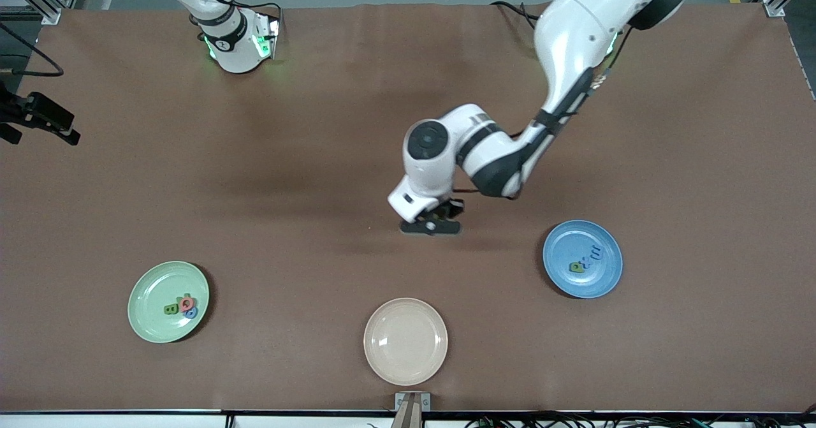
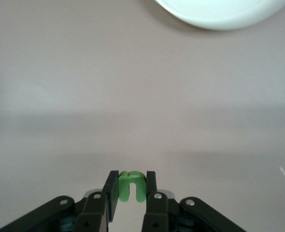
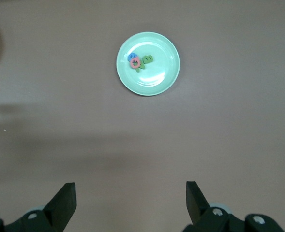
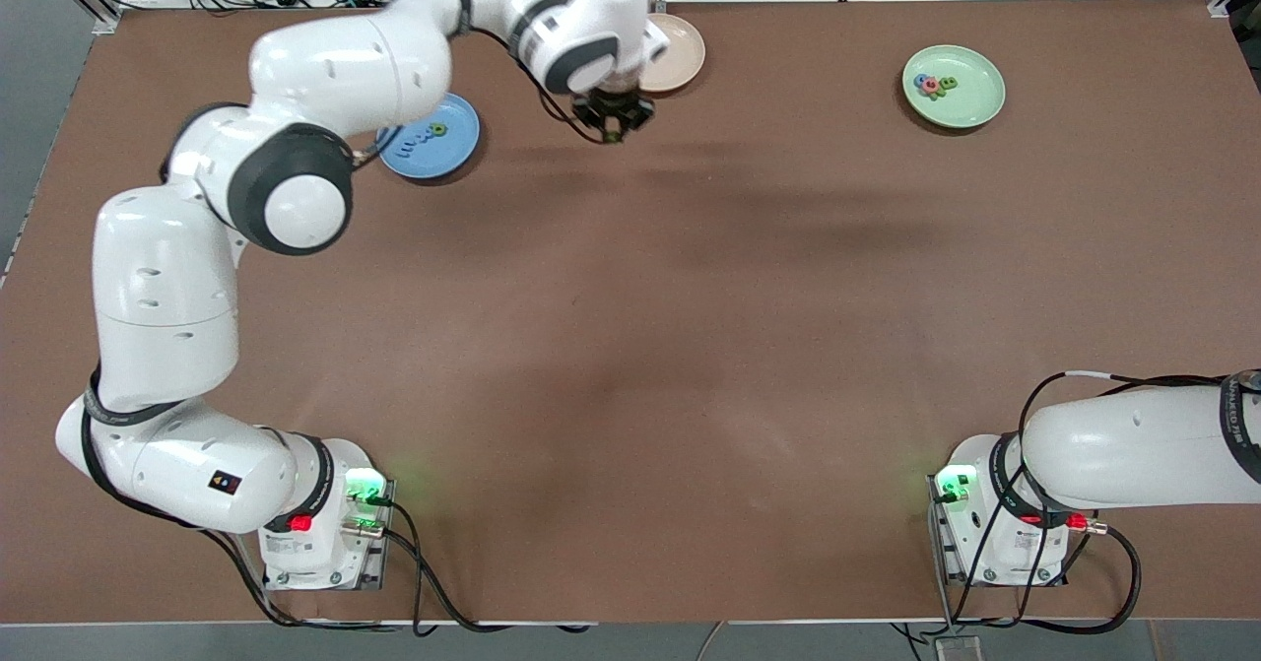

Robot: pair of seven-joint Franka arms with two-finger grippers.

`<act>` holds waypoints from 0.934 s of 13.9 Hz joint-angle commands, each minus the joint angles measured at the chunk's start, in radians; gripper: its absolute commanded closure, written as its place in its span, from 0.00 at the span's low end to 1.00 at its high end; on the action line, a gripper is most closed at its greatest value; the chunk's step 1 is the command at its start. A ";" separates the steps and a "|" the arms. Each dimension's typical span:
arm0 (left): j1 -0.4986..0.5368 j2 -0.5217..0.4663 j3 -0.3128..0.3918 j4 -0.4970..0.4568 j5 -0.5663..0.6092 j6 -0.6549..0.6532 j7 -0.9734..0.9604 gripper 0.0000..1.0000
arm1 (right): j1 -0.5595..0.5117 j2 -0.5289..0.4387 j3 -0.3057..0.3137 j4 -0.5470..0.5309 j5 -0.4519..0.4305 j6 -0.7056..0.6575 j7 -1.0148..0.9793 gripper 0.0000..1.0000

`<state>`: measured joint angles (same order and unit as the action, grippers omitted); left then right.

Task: Sort upper and lower case letters into plates
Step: 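Carry the green u to the blue plate and open the left gripper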

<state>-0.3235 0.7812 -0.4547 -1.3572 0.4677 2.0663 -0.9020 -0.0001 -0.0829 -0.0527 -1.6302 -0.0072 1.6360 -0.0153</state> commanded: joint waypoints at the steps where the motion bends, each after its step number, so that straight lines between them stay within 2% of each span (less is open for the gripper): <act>1: 0.113 -0.016 -0.005 -0.028 -0.017 -0.008 -0.037 1.00 | -0.008 -0.040 0.004 -0.059 0.021 0.030 0.021 0.00; 3: 0.176 -0.007 -0.004 -0.033 -0.012 -0.008 -0.058 1.00 | -0.009 -0.049 0.002 -0.074 0.021 0.042 0.012 0.00; 5: 0.245 -0.014 -0.004 -0.086 -0.011 -0.009 -0.054 1.00 | -0.011 -0.044 0.001 -0.066 0.018 0.036 -0.004 0.00; 9: 0.340 -0.016 -0.002 -0.121 -0.001 -0.017 -0.035 0.99 | -0.015 0.000 0.004 0.033 0.009 0.031 -0.034 0.00; 13: 0.403 -0.026 -0.004 -0.128 0.000 -0.118 -0.015 0.95 | -0.006 0.000 0.004 0.032 0.009 -0.021 -0.035 0.00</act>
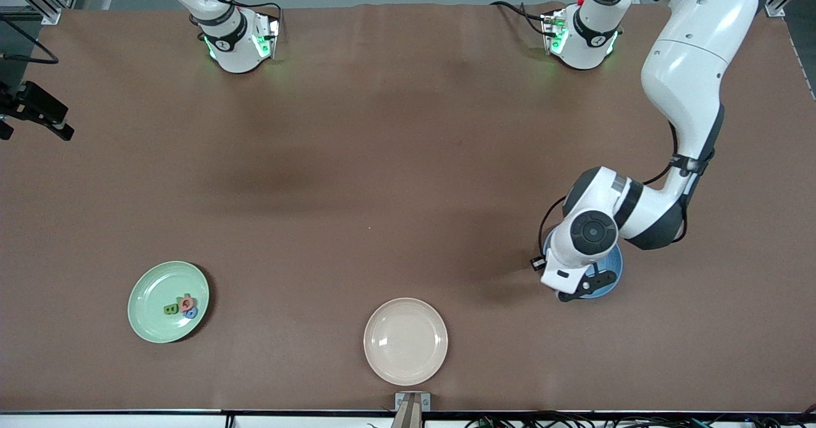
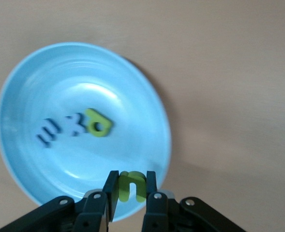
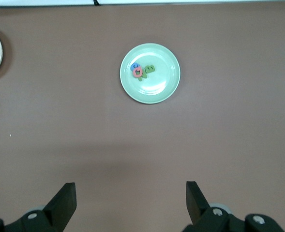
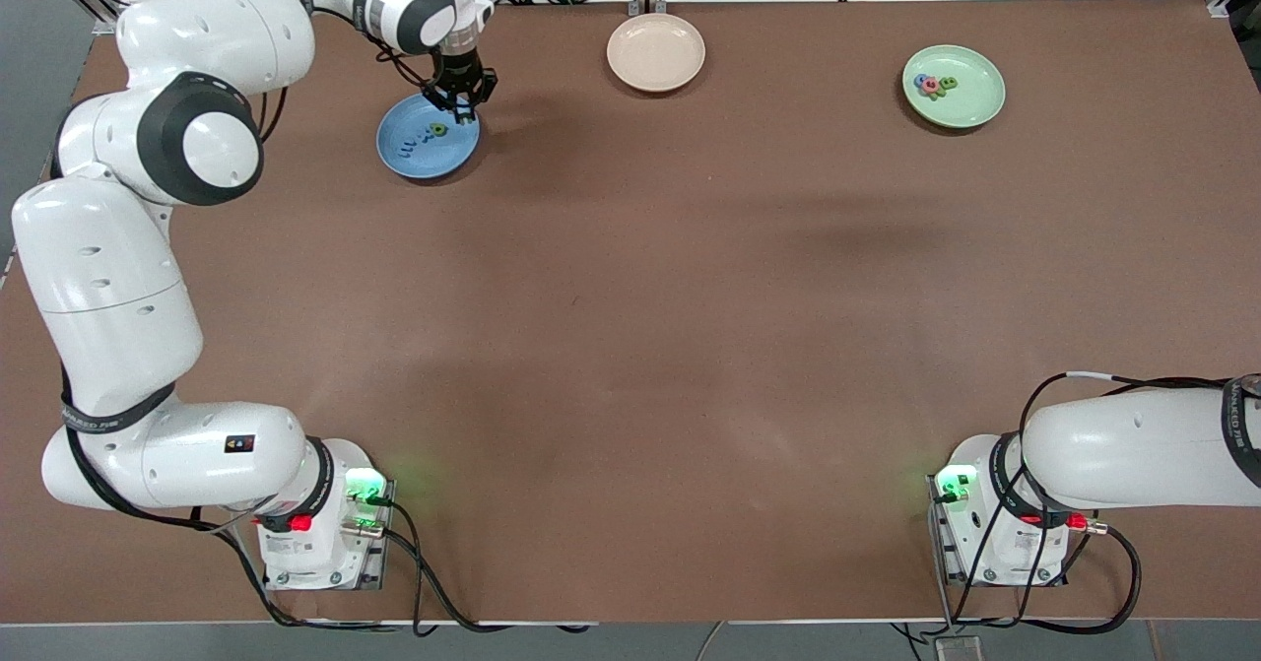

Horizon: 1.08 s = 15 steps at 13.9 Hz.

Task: Sort upper and lower case letters into plates
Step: 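Carry the green u to the blue plate and open the left gripper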

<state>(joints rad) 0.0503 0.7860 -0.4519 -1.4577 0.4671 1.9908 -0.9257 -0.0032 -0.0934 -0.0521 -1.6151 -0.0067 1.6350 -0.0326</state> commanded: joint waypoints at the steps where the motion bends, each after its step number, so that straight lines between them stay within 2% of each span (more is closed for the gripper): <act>1: 0.045 -0.030 -0.007 -0.029 0.002 -0.046 0.017 0.95 | 0.000 0.012 0.003 0.018 0.010 -0.020 -0.017 0.00; 2: 0.057 -0.025 -0.007 -0.027 0.001 -0.046 0.045 0.94 | -0.001 0.014 0.003 0.020 0.008 -0.021 -0.017 0.00; 3: 0.077 -0.022 -0.007 -0.024 -0.002 -0.046 0.059 0.73 | -0.003 0.015 0.003 0.020 0.008 -0.020 -0.018 0.00; 5: 0.083 -0.022 -0.008 -0.026 -0.002 -0.046 0.061 0.03 | -0.004 0.023 0.003 0.020 0.008 -0.024 -0.013 0.00; 6: 0.083 -0.031 -0.011 -0.023 -0.002 -0.047 0.057 0.00 | -0.004 0.023 0.003 0.017 0.005 -0.026 -0.015 0.00; 9: 0.088 -0.093 -0.031 -0.004 -0.018 -0.069 0.051 0.00 | -0.006 0.026 -0.002 0.021 0.008 -0.027 -0.015 0.00; 11: 0.088 -0.125 -0.041 0.036 -0.071 -0.082 0.050 0.00 | -0.006 0.029 -0.002 0.020 0.010 -0.030 -0.007 0.00; 13: 0.094 -0.194 -0.041 0.039 -0.074 -0.098 0.059 0.00 | -0.008 0.053 0.000 0.021 0.013 -0.029 -0.006 0.00; 15: 0.094 -0.276 -0.041 0.040 -0.077 -0.137 0.185 0.00 | -0.006 0.055 0.000 0.029 0.014 -0.026 -0.004 0.00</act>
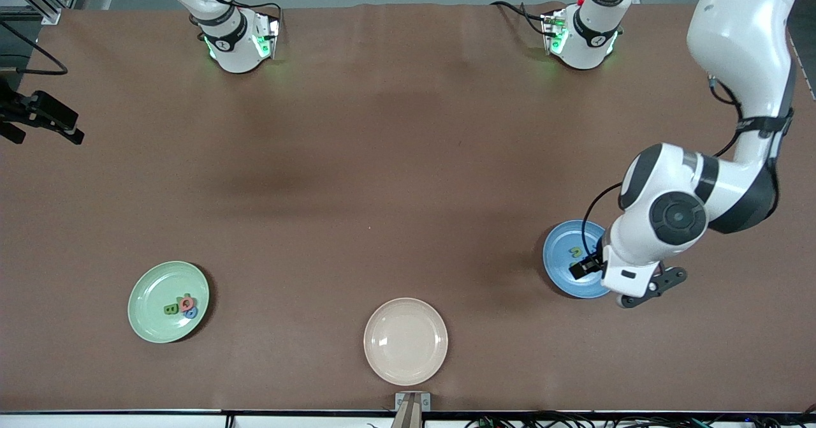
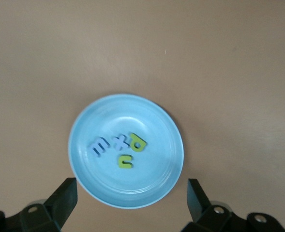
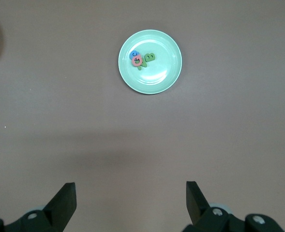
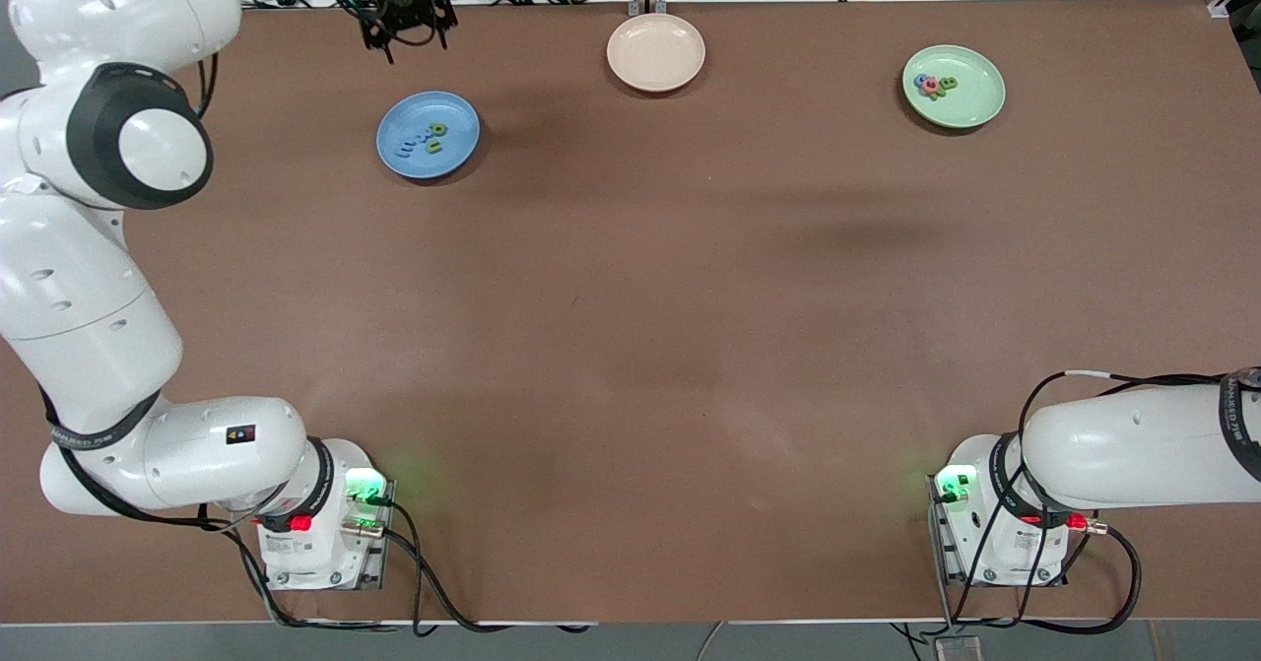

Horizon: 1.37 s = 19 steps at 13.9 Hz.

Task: Sort upper and lower case letters into plates

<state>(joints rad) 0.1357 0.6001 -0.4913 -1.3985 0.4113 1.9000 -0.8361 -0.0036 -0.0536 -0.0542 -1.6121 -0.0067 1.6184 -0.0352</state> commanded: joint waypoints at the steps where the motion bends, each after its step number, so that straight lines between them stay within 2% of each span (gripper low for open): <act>1: 0.010 -0.121 -0.003 -0.019 -0.026 -0.073 0.154 0.00 | -0.009 0.015 0.001 0.034 0.008 -0.005 -0.003 0.00; 4: 0.009 -0.209 -0.006 -0.017 -0.035 -0.136 0.244 0.00 | -0.013 0.017 -0.001 0.046 0.002 -0.009 -0.006 0.00; 7: 0.008 -0.282 -0.018 -0.016 -0.094 -0.219 0.301 0.00 | -0.035 0.017 -0.001 0.046 -0.003 -0.014 -0.009 0.00; 9: 0.021 -0.307 -0.013 0.031 -0.140 -0.261 0.365 0.00 | -0.039 0.020 -0.001 0.046 -0.003 -0.014 -0.011 0.00; 12: 0.028 -0.335 -0.012 0.071 -0.147 -0.358 0.442 0.00 | -0.035 0.028 0.001 0.047 -0.001 -0.011 -0.005 0.00; 14: 0.033 -0.365 -0.007 0.073 -0.147 -0.375 0.509 0.00 | -0.038 0.028 0.001 0.050 -0.003 -0.006 -0.005 0.00; 15: 0.019 -0.399 0.011 0.072 -0.144 -0.375 0.561 0.00 | -0.038 0.029 0.001 0.055 -0.003 -0.005 -0.005 0.00; 17: -0.062 -0.428 0.135 0.067 -0.170 -0.375 0.632 0.00 | -0.036 0.029 0.001 0.055 -0.003 -0.005 -0.005 0.00; 19: -0.096 -0.467 0.233 0.056 -0.261 -0.377 0.696 0.00 | -0.032 0.032 0.001 0.055 -0.001 -0.008 -0.005 0.00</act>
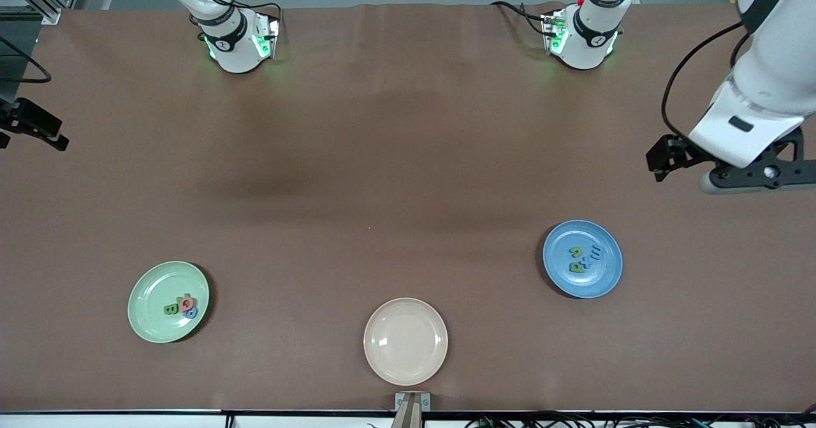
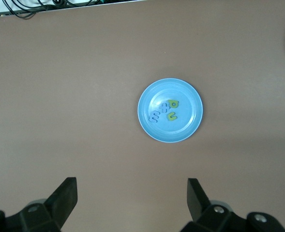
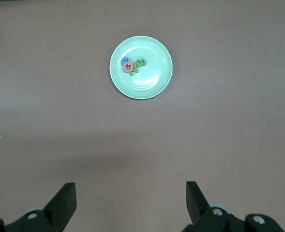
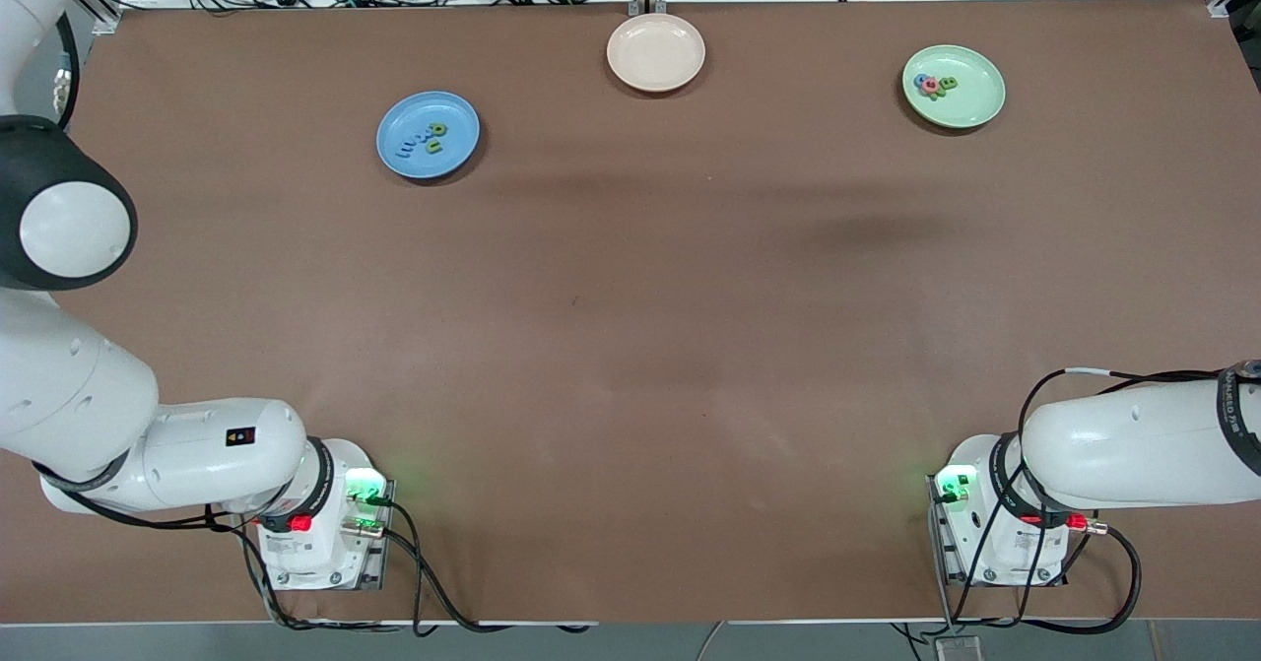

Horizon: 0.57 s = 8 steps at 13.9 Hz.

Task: Sort upper and lower case letters into plates

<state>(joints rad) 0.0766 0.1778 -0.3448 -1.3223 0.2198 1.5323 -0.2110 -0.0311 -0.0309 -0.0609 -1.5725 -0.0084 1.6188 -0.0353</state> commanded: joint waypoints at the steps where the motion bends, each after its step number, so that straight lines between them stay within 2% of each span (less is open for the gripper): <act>1: -0.059 -0.058 0.137 -0.025 -0.092 -0.009 0.105 0.00 | 0.000 0.020 0.007 0.016 0.001 -0.007 -0.005 0.00; 6: -0.182 -0.147 0.291 -0.120 -0.119 -0.011 0.170 0.00 | 0.002 0.039 0.010 0.025 0.002 -0.011 -0.005 0.00; 8: -0.179 -0.150 0.296 -0.127 -0.122 -0.011 0.157 0.00 | -0.006 0.040 0.010 0.023 0.002 -0.004 -0.005 0.00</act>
<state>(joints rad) -0.0916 0.0652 -0.0696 -1.4067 0.1143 1.5227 -0.0586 -0.0277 0.0077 -0.0534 -1.5626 -0.0084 1.6195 -0.0353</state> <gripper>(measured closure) 0.000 0.000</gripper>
